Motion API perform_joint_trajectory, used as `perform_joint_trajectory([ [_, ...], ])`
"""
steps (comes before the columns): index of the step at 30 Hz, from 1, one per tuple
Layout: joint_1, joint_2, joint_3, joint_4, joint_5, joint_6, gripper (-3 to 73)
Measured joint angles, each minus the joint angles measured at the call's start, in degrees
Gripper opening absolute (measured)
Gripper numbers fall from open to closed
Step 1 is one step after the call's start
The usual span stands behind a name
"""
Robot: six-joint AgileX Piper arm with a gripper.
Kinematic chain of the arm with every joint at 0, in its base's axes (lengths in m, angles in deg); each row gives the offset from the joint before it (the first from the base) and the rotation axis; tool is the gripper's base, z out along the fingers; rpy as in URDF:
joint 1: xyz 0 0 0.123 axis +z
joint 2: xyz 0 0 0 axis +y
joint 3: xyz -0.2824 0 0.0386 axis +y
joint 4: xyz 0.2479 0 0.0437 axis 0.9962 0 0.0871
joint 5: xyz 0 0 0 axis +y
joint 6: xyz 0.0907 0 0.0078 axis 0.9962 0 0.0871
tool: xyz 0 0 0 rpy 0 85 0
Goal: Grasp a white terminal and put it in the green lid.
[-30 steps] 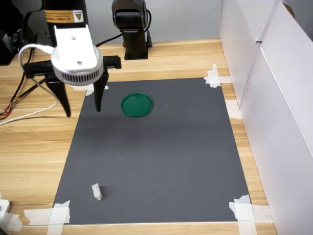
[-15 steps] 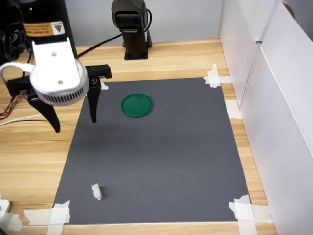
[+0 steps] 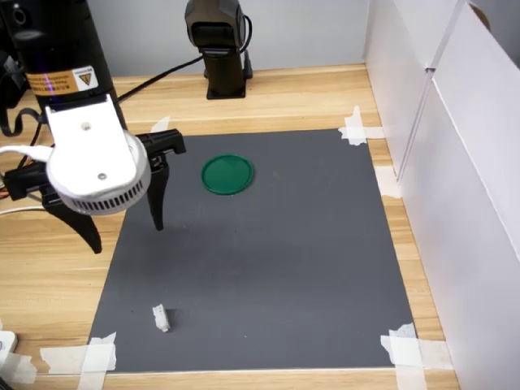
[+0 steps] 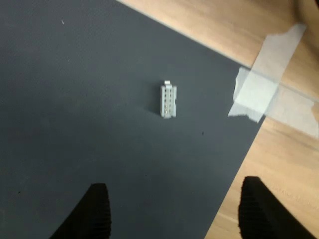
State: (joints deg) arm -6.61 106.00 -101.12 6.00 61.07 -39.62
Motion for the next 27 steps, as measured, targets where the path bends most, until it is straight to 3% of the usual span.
perform_joint_trajectory([
  [27,0.00,12.68,-5.97,-2.89,-3.16,-1.68,61.3],
])
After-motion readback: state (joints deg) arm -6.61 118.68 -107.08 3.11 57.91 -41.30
